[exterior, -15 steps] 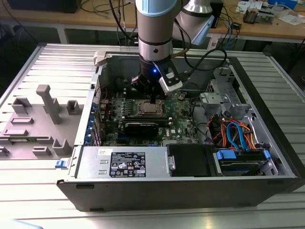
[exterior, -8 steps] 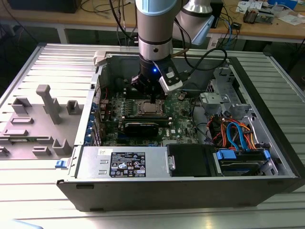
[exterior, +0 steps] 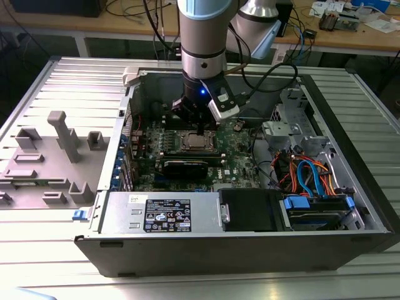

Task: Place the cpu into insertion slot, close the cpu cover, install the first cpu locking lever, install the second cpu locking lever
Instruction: 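Install the second cpu locking lever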

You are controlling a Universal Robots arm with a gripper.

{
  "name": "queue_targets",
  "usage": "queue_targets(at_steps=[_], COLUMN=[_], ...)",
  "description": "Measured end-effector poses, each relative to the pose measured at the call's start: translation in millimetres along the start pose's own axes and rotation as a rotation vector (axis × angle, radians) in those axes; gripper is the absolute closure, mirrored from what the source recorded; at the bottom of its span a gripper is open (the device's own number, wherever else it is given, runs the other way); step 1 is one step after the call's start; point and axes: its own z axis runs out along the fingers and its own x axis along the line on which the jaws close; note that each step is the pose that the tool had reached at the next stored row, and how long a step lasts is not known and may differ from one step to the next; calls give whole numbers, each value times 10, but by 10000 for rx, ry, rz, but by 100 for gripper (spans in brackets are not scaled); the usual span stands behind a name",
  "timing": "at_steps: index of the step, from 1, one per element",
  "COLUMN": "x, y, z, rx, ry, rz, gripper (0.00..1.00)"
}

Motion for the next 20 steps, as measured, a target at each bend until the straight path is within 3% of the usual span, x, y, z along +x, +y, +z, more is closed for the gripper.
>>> queue_targets(at_steps=[20], x=[50], y=[0], z=[-2], rx=[-2], ry=[0], rz=[1], gripper=[89])
